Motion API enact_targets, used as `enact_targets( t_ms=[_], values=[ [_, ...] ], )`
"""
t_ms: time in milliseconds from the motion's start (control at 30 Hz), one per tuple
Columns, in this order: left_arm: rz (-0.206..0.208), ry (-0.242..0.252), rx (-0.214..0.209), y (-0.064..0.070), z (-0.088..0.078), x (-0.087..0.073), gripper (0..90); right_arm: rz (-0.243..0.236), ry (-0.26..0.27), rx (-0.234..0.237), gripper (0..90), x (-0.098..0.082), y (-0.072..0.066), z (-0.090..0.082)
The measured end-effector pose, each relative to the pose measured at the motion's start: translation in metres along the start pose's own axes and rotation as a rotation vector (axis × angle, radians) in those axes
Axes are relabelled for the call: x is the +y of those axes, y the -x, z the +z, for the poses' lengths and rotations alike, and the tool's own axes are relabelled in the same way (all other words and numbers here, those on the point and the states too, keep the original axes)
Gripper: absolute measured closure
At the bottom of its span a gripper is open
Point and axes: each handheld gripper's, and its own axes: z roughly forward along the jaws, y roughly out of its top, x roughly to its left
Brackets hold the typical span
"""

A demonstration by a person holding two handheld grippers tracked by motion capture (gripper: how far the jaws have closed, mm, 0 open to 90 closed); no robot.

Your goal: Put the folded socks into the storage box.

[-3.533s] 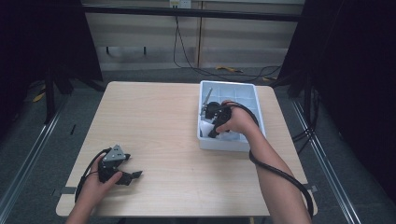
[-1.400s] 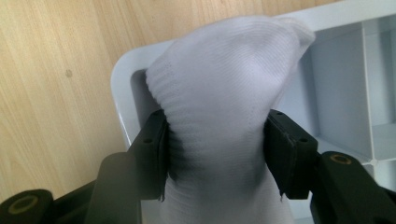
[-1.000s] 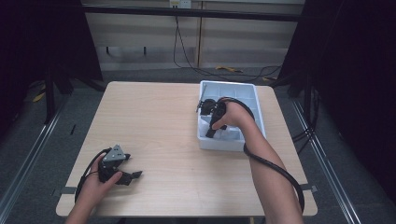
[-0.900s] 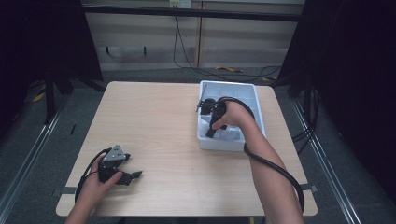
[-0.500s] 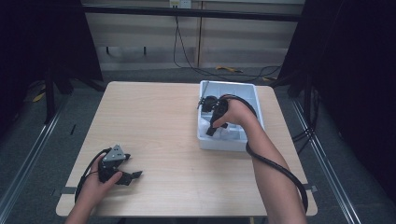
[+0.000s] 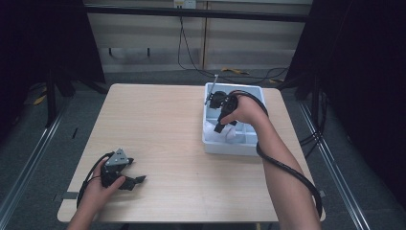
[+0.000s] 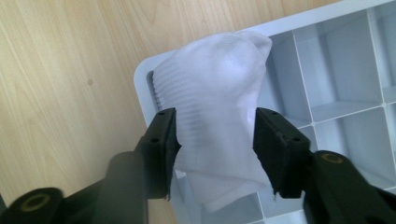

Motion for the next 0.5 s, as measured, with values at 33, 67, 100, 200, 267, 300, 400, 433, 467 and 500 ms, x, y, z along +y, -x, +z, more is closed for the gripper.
enact_targets(
  t_ms=[33,67,100,200,267,300,400,433,467,500],
  values=[
    [-0.001,0.003,-0.002,-0.0001,0.0002,-0.0001,13.9,-0.002,0.004,0.001,53.2,0.0,0.0005,-0.0009],
    [0.0,0.0,0.0,0.0,0.0,0.0,13.9,-0.002,-0.002,-0.004,55.0,0.0,0.0004,-0.0022],
    [0.001,0.001,-0.002,-0.0001,0.0001,-0.0001,13.9,-0.002,-0.007,-0.006,56.7,0.0001,-0.0002,-0.0032],
    [0.0,0.0,0.0,0.0,0.0,0.0,13.9,-0.006,-0.019,-0.017,62.0,0.0004,-0.0009,-0.0047],
    [-0.001,0.001,0.001,0.0001,0.0,0.0,13.9,-0.019,-0.022,-0.02,65.9,0.0001,-0.0009,-0.0049],
    [-0.003,0.004,-0.003,0.0,0.0002,-0.0001,13.9,-0.013,-0.027,-0.019,67.3,-0.0002,-0.0014,-0.0054],
    [0.0,0.002,-0.003,-0.0001,0.0001,-0.0001,13.9,-0.027,-0.037,-0.019,71.5,-0.0006,-0.0021,-0.0055],
    [-0.002,0.003,-0.002,-0.0001,0.0002,-0.0001,13.9,-0.023,-0.049,-0.021,74.4,-0.0008,-0.0031,-0.006],
    [-0.002,0.004,-0.002,0.0,0.0002,-0.0001,13.9,-0.037,-0.049,-0.019,76.9,-0.0011,-0.0032,-0.0058],
    [0.0,0.002,-0.003,-0.0001,0.0002,-0.0001,13.9,-0.04,-0.057,-0.022,78.1,-0.0011,-0.0037,-0.0066]
  ],
)
